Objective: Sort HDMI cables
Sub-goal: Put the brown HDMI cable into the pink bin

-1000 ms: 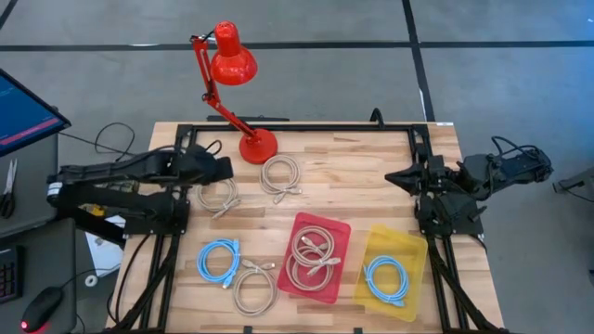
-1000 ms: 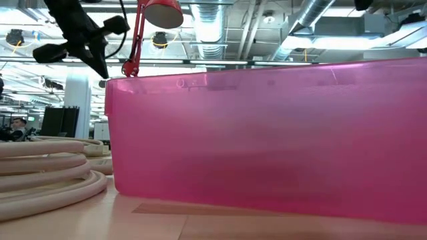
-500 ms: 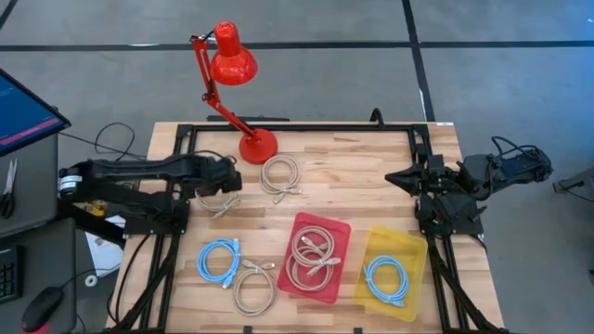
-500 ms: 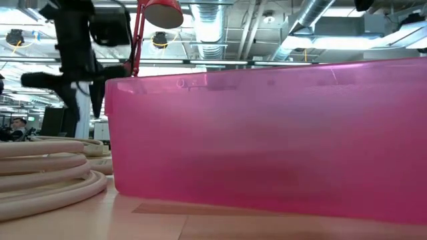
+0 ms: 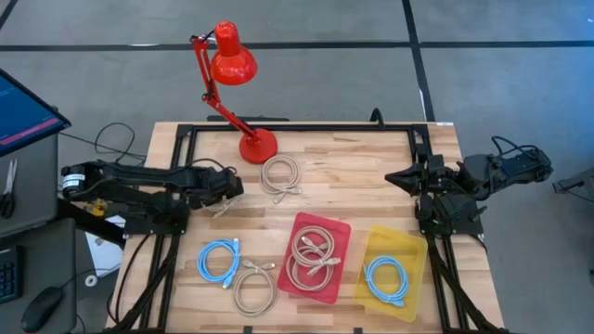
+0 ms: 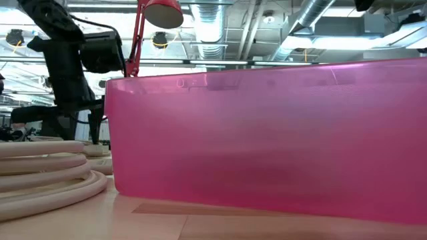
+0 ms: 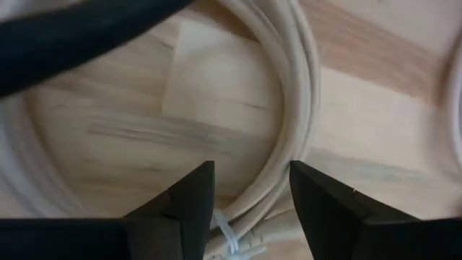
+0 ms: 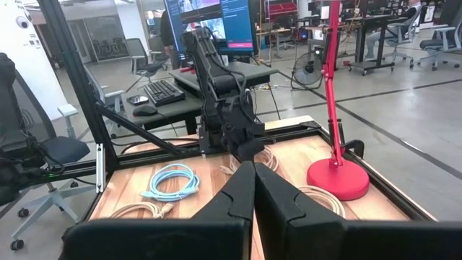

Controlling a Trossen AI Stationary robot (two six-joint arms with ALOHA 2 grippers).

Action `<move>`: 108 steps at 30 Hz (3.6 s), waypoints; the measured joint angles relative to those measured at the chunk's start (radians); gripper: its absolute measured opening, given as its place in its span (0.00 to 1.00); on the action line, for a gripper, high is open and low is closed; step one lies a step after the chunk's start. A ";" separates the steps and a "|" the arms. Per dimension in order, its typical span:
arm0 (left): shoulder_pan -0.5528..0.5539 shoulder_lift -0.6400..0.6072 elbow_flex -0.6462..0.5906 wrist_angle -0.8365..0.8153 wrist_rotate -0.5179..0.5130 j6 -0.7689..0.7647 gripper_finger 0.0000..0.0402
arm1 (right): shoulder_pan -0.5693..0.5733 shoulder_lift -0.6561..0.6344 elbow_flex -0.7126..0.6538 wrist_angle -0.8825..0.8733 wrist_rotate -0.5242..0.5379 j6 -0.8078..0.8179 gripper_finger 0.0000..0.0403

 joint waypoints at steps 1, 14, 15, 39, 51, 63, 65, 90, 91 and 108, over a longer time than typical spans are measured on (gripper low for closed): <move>0.000 0.000 -0.007 0.019 -0.010 -0.007 0.44 | 0.000 0.000 0.000 0.000 0.000 0.000 0.00; 0.000 -0.004 -0.130 0.297 -0.054 -0.013 0.31 | 0.000 0.000 0.000 0.000 0.028 0.000 0.00; 0.000 -0.004 -0.131 0.297 -0.054 -0.013 0.30 | 0.000 0.000 0.000 0.000 0.028 0.000 0.00; -0.049 -0.156 0.036 0.330 0.001 0.282 0.03 | 0.000 0.000 0.000 0.000 0.035 0.000 0.00; -0.251 -0.136 0.339 0.333 -0.147 0.453 0.03 | -0.001 0.000 0.000 0.002 0.054 0.000 0.00; -0.424 0.146 0.590 0.335 -0.177 0.512 0.03 | -0.001 0.000 0.000 0.028 0.055 0.000 0.00; -0.445 0.200 0.625 0.335 -0.177 0.512 0.03 | -0.001 0.000 0.000 0.033 0.055 0.000 0.00; -0.539 0.550 0.729 0.645 -0.067 0.434 0.03 | 0.000 0.000 0.000 0.040 0.087 0.027 0.00; -0.547 0.565 0.729 0.669 -0.066 0.425 0.03 | 0.000 0.000 0.000 0.040 0.087 0.027 0.00; -0.577 0.740 0.728 0.825 0.010 0.320 0.03 | 0.000 0.000 0.000 0.039 0.087 0.028 0.00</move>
